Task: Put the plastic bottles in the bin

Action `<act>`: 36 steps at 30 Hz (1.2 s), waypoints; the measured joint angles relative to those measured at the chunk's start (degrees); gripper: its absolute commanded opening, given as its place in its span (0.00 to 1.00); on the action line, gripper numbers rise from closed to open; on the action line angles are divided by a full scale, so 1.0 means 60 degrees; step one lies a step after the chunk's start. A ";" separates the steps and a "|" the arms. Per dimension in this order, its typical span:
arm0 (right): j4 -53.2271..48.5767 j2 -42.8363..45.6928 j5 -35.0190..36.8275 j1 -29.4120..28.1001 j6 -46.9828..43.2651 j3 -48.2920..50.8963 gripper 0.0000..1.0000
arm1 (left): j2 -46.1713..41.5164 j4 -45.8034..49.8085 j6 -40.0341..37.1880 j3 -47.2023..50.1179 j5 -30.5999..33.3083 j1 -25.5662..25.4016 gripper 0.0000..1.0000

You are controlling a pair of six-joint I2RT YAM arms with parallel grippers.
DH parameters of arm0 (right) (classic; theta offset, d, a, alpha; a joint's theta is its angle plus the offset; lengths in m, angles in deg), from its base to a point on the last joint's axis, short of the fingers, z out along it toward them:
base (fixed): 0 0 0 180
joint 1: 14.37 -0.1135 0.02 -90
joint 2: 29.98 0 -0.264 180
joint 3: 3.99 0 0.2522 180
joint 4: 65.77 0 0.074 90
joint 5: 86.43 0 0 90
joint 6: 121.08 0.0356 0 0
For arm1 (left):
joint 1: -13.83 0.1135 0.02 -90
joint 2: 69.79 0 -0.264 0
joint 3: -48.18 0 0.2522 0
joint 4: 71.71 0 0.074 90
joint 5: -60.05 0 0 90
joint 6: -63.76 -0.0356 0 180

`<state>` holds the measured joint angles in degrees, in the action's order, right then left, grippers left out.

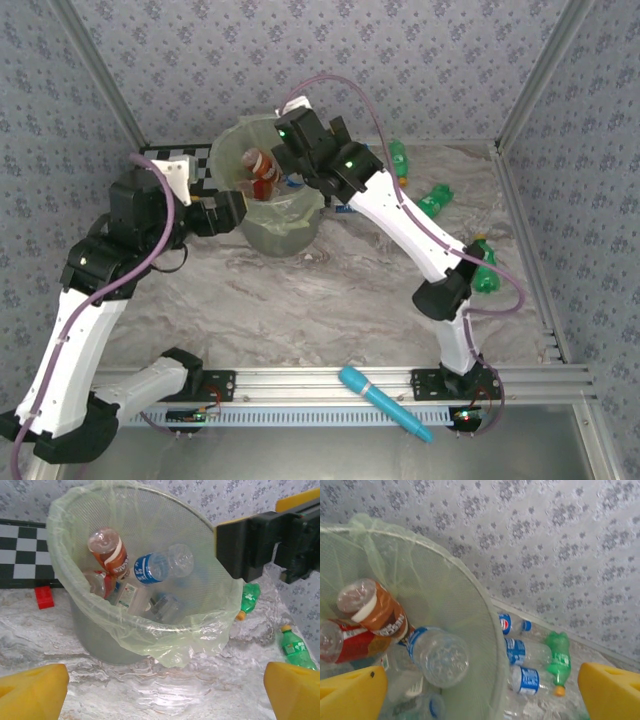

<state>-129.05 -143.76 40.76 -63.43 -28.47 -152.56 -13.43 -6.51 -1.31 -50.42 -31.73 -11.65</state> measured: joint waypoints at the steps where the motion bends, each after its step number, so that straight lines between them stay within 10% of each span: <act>1: 0.0015 0.0299 0.0018 0.0022 0.0157 0.0404 0.99 | 0.0080 -0.0051 0.0036 0.0011 -0.0113 -0.0004 1.00; 15: 0.0197 0.5377 -0.0266 0.2120 0.2801 0.6991 0.99 | 0.2317 -0.0721 0.0200 -0.0426 -0.0678 -0.1789 1.00; 26: 0.0171 0.8841 -0.1887 0.5847 0.3818 1.0714 1.00 | 0.4612 -0.0925 0.0069 -0.2073 -0.0714 -0.2932 1.00; 36: 0.0197 0.8878 -0.4550 0.9857 0.3818 1.2735 0.99 | 0.6215 -0.0801 -0.0219 -0.3843 -0.0743 -0.3450 1.00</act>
<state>-127.87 -90.49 13.46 -4.29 -5.56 -76.15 23.86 -11.32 -2.62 -73.48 -36.19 -32.35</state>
